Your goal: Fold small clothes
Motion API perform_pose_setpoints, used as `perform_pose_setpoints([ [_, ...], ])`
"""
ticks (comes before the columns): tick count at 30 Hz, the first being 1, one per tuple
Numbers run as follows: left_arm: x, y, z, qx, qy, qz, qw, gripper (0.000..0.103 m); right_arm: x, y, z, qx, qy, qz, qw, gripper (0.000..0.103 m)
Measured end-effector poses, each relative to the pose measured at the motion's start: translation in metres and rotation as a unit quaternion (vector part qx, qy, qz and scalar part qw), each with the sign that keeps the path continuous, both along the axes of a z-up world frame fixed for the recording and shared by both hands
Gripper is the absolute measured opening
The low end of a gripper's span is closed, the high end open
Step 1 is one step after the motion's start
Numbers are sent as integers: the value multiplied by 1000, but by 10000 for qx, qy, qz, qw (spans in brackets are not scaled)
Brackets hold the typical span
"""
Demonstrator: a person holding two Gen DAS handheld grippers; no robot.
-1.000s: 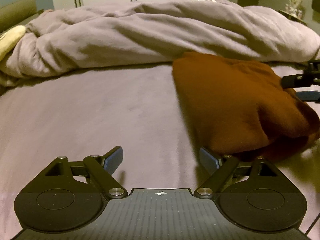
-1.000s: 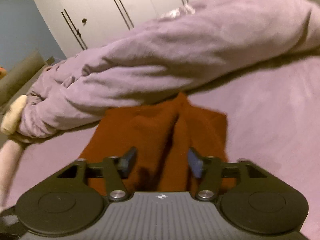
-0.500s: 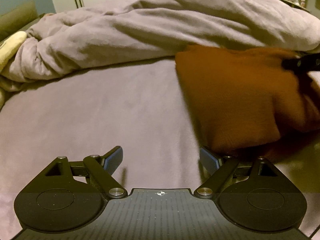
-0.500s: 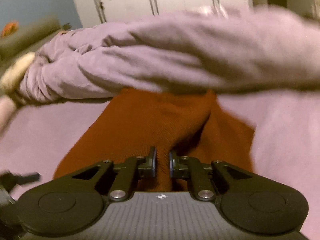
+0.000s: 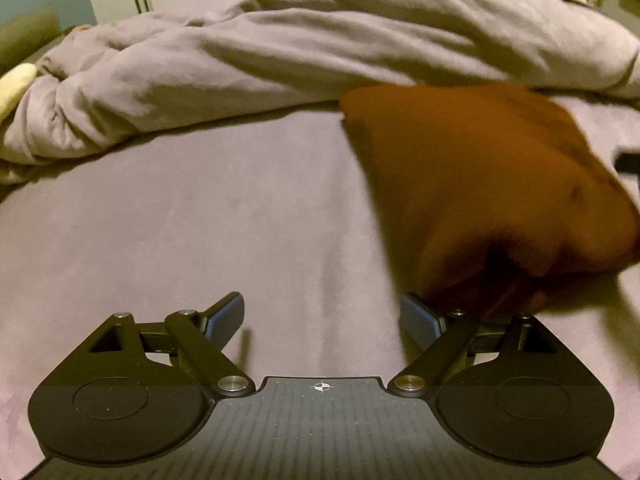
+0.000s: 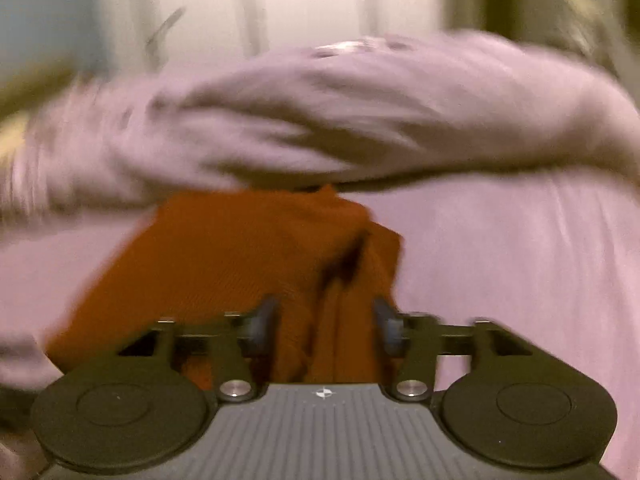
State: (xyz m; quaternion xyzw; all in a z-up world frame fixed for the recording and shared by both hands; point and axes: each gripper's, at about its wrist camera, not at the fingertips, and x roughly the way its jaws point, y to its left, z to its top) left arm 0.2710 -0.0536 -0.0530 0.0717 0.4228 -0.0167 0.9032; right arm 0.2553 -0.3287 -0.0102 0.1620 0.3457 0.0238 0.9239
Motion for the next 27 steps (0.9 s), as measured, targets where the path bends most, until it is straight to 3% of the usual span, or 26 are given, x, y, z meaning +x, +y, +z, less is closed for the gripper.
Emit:
perform_pose_setpoints([
  [4,-1,-10,1,139,-106,-4,9998,90,-33,-29,-18,1627,417,-284,9854,60],
  [7,0,-10,-1,61,-35,149,9999,90,-48,-29,-31,2409,520,-213,9689,60],
  [11,-1,-8,0,-31,35,269,9996,90,-37,-22,-45,2689,616,-232,9609,59],
  [13,-3,-8,2,22,-4,240,9997,90,-30,-22,-48,2981,630,-319,9519,48],
  [14,-4,-8,4,55,-25,232,9997,90,-28,-21,-47,3036,591,-328,9504,29],
  [15,-4,-7,4,68,-47,239,9997,90,-26,-19,-44,3025,551,-304,9511,24],
  [18,-3,-6,5,17,-29,294,9996,90,-24,-14,-38,2942,435,-237,9545,26],
  [20,-2,-8,5,1,-17,326,9995,90,-21,-13,-45,2985,597,-307,9520,39],
  [21,-3,-9,5,14,-31,326,9995,90,-21,-13,-50,3070,695,-337,9486,50],
  [27,-5,-10,6,34,-37,272,9996,90,-19,-19,-66,3834,612,-399,9207,56],
])
